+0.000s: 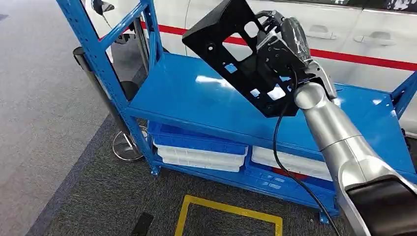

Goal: Take the parts from the cabinet and place them on the table.

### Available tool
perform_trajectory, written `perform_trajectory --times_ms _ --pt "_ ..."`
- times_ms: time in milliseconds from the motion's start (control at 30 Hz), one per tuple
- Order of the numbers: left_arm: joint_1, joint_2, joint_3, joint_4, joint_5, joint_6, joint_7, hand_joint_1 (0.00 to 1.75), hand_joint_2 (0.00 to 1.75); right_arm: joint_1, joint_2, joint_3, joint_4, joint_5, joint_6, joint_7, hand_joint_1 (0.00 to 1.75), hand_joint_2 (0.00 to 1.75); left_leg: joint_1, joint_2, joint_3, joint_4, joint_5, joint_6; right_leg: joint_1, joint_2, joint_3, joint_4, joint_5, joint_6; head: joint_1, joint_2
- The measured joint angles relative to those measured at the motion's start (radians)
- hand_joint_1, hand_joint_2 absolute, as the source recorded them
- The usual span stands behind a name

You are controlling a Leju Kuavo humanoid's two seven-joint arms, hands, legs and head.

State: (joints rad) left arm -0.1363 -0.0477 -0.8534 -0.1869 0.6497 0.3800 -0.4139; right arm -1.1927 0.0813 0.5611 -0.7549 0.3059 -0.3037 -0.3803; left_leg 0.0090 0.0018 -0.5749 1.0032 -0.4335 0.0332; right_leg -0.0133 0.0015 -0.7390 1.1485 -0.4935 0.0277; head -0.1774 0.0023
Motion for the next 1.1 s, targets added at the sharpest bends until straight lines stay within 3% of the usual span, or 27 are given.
perform_trajectory --times_ms 33,67,100,133,167,200,233,267,300,367,400,433,467,533,567,600,667,700,733,767,800,900,933,967,1033,1067,1100 --pt "0.001 0.000 0.000 0.000 0.000 0.000 -0.002 0.00 1.75 0.001 0.000 0.000 0.002 0.000 0.000 -0.001 1.75 1.75 -0.001 0.000 -0.016 0.000 0.012 0.001 0.000 0.000 -0.019 0.083 -0.052 0.003 -0.001 0.000" --pt "0.002 0.000 0.000 0.000 0.000 0.000 -0.005 0.00 1.75 0.002 0.000 0.000 0.003 0.000 0.000 -0.002 1.75 1.75 -0.001 0.001 -0.032 0.002 0.024 0.001 0.000 0.000 -0.030 0.149 -0.076 0.006 0.000 0.000" --pt "0.002 0.000 0.000 0.000 0.000 0.000 -0.007 0.00 1.75 0.003 0.000 0.000 0.005 0.000 0.000 -0.005 1.75 1.75 -0.001 0.001 -0.048 0.004 0.035 0.000 0.000 0.000 -0.030 0.189 -0.068 0.008 0.000 0.000" --pt "0.002 0.000 0.000 0.000 0.000 0.000 -0.008 0.00 1.75 0.005 0.000 0.000 0.005 0.000 0.000 -0.005 1.75 1.75 -0.001 0.001 -0.065 0.007 0.047 -0.001 -0.001 -0.001 -0.011 0.191 -0.035 0.008 0.000 0.000" --pt "0.003 0.000 0.000 0.000 0.000 0.000 -0.008 0.00 1.75 0.004 0.000 0.000 0.005 0.000 0.000 -0.008 1.75 1.75 -0.001 0.001 -0.083 0.011 0.058 -0.004 -0.001 -0.001 0.030 0.151 0.006 0.006 0.000 0.000" --pt "0.003 0.000 0.000 0.000 0.000 0.000 -0.008 0.00 1.75 0.000 0.001 -0.001 0.005 0.000 0.000 -0.008 1.75 1.75 -0.001 0.000 -0.096 0.015 0.066 -0.007 -0.001 -0.001 0.084 0.085 0.029 0.002 0.000 0.000" --pt "0.003 0.000 0.000 0.000 0.000 0.000 -0.009 0.00 1.75 -0.004 0.002 -0.001 0.004 0.000 0.000 -0.008 1.75 1.75 -0.001 -0.001 -0.105 0.020 0.074 -0.011 0.000 0.000 0.155 -0.004 0.023 -0.004 0.000 0.000" --pt "0.003 0.000 0.000 0.000 0.000 0.001 -0.009 0.00 1.75 -0.006 0.005 -0.001 0.001 0.000 0.000 -0.008 1.75 1.75 -0.006 -0.003 -0.113 0.024 0.080 -0.016 0.005 0.000 0.215 -0.089 -0.020 -0.010 0.000 0.000" --pt "0.002 0.000 0.000 0.000 0.000 0.001 -0.009 0.00 1.75 -0.006 0.008 -0.001 -0.001 0.000 0.000 -0.009 1.75 1.75 -0.005 -0.003 -0.116 0.022 0.091 -0.021 0.008 0.001 0.226 -0.121 -0.030 -0.016 -0.001 0.000" --pt "0.003 0.000 0.000 0.000 0.000 0.002 -0.008 0.00 1.75 -0.007 0.008 -0.003 0.000 0.000 0.000 -0.008 1.75 1.75 -0.003 -0.003 -0.119 0.007 0.118 -0.034 0.013 0.001 0.208 -0.120 -0.013 -0.028 -0.001 0.000" --pt "0.006 0.000 0.000 0.000 0.000 0.002 -0.008 0.00 1.75 -0.006 0.008 -0.003 0.001 0.000 0.000 -0.007 1.75 1.75 -0.008 -0.004 -0.123 0.002 0.128 -0.042 0.007 0.000 0.201 -0.126 0.000 -0.036 -0.001 0.000" --pt "0.008 0.001 0.000 0.000 0.000 0.002 -0.008 0.00 1.75 -0.006 0.010 -0.003 0.003 0.000 0.001 -0.006 1.75 1.75 -0.001 -0.008 -0.131 0.012 0.105 -0.046 0.002 -0.007 0.191 -0.132 0.017 -0.044 -0.001 0.000" --pt "0.009 0.001 0.000 0.000 0.000 0.002 -0.008 0.00 1.75 -0.006 0.013 -0.002 0.002 0.000 0.002 -0.005 1.75 1.75 -0.001 -0.006 -0.148 0.046 0.046 -0.052 0.001 -0.006 0.177 -0.133 0.030 -0.054 -0.001 0.000" --pt "0.008 0.001 0.000 0.000 0.000 0.002 -0.008 0.00 1.75 -0.007 0.015 -0.003 0.003 0.000 0.002 -0.002 1.75 1.75 0.003 -0.006 -0.180 0.189 -0.081 -0.062 0.003 -0.007 0.145 -0.132 0.056 -0.060 -0.001 0.000" --pt "0.007 0.001 0.000 0.000 0.000 0.002 -0.009 0.00 1.75 -0.006 0.015 -0.002 0.003 0.000 0.002 -0.002 1.75 1.75 0.003 -0.006 -0.195 0.274 -0.120 -0.067 0.003 -0.007 0.126 -0.131 0.070 -0.059 -0.001 0.000" --pt "0.007 0.001 0.000 0.000 0.000 0.001 -0.009 0.00 1.75 -0.005 0.015 -0.003 0.004 0.000 0.002 -0.002 1.75 1.75 0.003 -0.006 -0.196 0.328 -0.118 -0.069 0.004 -0.007 0.108 -0.129 0.084 -0.058 -0.001 0.000" --pt "0.007 0.001 0.000 0.000 -0.001 0.001 -0.009 0.00 1.75 -0.004 0.015 -0.002 0.006 0.000 0.002 0.000 1.75 1.75 0.003 -0.006 -0.150 0.320 -0.049 -0.070 0.004 -0.007 0.072 -0.125 0.108 -0.054 -0.001 0.000" --pt "0.006 0.001 0.000 0.000 -0.001 0.001 -0.008 0.00 1.75 -0.003 0.015 -0.003 0.007 0.001 0.002 0.000 1.75 1.75 0.003 -0.006 -0.098 0.261 -0.016 -0.066 0.004 -0.007 0.056 -0.123 0.120 -0.051 -0.001 0.000" --pt "0.004 0.002 0.000 0.000 -0.001 0.000 -0.008 0.00 1.75 -0.004 0.015 -0.003 0.008 0.001 0.002 0.000 1.75 1.75 0.003 -0.006 -0.033 0.180 -0.014 -0.060 0.004 -0.006 0.045 -0.121 0.131 -0.049 -0.001 0.000" --pt "0.001 0.003 0.000 0.000 -0.001 0.000 -0.008 0.00 1.75 -0.004 0.015 -0.005 0.007 0.001 0.002 0.000 1.75 1.75 -0.001 -0.007 0.047 0.071 -0.066 -0.051 0.007 -0.006 0.036 -0.120 0.141 -0.043 -0.001 0.000" --pt "-0.002 0.004 0.000 0.000 -0.001 0.000 -0.008 0.00 1.75 -0.005 0.015 -0.008 0.007 0.001 0.002 0.001 1.75 1.75 -0.005 -0.008 0.086 -0.008 -0.092 -0.045 0.009 -0.007 0.033 -0.119 0.150 -0.038 -0.001 0.000" --pt "-0.001 0.004 0.000 0.000 -0.001 -0.002 -0.008 0.00 1.75 -0.005 0.016 -0.008 0.009 0.001 0.004 0.000 1.75 1.75 -0.011 -0.008 0.063 0.001 -0.065 -0.030 0.004 -0.008 0.035 -0.138 0.185 -0.020 -0.001 0.000" --pt "0.001 0.004 0.000 0.000 -0.001 -0.003 -0.008 0.00 1.75 -0.004 0.015 -0.009 0.012 0.001 0.004 0.000 1.75 1.75 0.004 -0.002 0.058 -0.010 -0.045 -0.020 0.006 -0.006 0.028 -0.139 0.181 -0.013 -0.001 0.000" --pt "0.000 0.004 0.000 0.000 -0.001 -0.003 -0.009 0.00 1.75 -0.005 0.013 -0.011 0.013 0.001 0.004 0.000 1.75 1.75 0.000 0.002 0.044 -0.010 -0.030 -0.012 0.004 -0.003 0.010 -0.111 0.127 -0.011 -0.001 0.000" --pt "0.000 0.005 0.000 0.000 -0.002 -0.005 -0.010 0.00 1.75 -0.005 0.013 -0.016 0.015 0.001 0.003 0.000 1.75 1.75 -0.001 0.003 0.011 -0.008 -0.002 -0.006 0.000 -0.003 -0.028 0.025 -0.004 -0.006 -0.001 0.000" --pt "0.001 0.004 0.000 0.000 -0.002 -0.005 -0.010 0.00 1.75 -0.005 0.013 -0.017 0.017 0.000 0.003 0.000 1.75 1.75 -0.001 0.003 -0.006 -0.008 0.010 -0.006 0.000 -0.002 -0.046 0.104 -0.044 -0.002 -0.001 0.000" --pt "0.001 0.005 0.000 0.000 -0.002 -0.005 -0.010 0.00 1.75 -0.003 0.012 -0.017 0.019 0.000 0.003 0.000 1.75 1.75 -0.001 0.005 -0.024 -0.006 0.024 -0.007 -0.001 -0.003 -0.055 0.169 -0.054 0.001 -0.001 0.000"
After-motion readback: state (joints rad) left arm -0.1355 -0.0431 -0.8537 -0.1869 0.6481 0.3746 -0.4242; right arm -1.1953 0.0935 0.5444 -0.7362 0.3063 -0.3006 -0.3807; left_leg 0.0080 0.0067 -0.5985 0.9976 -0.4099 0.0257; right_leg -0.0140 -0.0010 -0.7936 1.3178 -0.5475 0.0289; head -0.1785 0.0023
